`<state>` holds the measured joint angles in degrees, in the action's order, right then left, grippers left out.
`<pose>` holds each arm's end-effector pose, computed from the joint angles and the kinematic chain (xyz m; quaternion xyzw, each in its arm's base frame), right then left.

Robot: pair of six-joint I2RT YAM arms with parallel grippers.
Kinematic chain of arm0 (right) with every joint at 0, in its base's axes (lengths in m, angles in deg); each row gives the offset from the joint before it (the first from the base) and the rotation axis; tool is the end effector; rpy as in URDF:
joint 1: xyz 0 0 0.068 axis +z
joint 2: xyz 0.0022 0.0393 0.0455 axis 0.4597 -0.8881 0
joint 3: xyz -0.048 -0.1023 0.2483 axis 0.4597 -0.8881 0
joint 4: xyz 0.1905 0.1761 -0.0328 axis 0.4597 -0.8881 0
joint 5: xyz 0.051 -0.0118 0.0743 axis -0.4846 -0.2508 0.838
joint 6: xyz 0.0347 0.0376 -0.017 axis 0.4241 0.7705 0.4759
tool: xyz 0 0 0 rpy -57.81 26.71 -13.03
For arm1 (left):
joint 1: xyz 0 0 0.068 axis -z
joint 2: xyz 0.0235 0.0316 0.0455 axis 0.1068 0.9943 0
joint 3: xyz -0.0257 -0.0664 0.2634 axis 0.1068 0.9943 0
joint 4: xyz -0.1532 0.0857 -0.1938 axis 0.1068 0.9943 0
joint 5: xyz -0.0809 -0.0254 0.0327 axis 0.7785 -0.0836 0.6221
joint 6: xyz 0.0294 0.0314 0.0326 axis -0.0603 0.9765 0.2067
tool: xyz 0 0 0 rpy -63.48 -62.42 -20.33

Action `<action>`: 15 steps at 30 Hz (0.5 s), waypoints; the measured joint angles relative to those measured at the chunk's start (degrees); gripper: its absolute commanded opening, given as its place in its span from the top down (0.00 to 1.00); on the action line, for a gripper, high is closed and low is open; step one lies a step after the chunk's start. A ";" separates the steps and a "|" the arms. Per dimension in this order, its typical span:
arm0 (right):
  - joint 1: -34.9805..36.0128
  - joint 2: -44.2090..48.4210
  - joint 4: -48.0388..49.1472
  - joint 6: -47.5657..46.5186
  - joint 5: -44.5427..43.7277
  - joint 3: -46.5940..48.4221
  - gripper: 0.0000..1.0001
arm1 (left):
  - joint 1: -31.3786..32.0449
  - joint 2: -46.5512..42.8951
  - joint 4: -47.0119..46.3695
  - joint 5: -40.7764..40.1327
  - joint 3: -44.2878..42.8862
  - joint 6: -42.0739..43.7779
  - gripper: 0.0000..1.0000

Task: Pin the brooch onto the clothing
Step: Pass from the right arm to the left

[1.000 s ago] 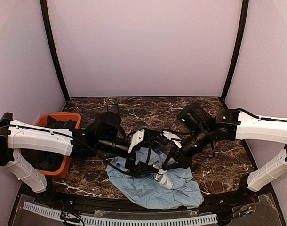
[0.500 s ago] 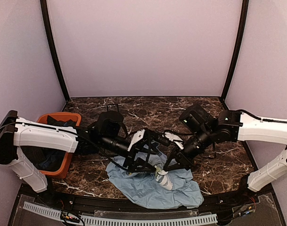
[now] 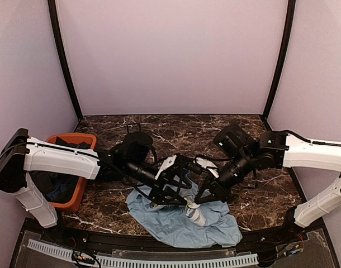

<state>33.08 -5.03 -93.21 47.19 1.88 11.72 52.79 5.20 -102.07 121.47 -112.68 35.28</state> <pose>0.1156 0.2413 0.2814 -0.4961 0.7730 0.3786 0.1142 0.1585 -0.3131 0.2448 0.6128 0.5027 -0.5126 0.3302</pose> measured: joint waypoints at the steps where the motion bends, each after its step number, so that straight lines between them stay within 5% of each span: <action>1: 0.00 0.00 -0.07 0.00 0.07 -0.02 1.00 | 0.00 0.28 0.15 0.24 -0.28 -0.02 0.38; 15: -0.02 -0.02 -0.15 0.17 0.55 -0.04 1.00 | -0.04 1.62 0.39 1.55 -1.95 -0.24 0.43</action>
<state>33.06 -5.05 -93.37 47.37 2.43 11.68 52.74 6.82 -101.68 123.03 -114.63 35.04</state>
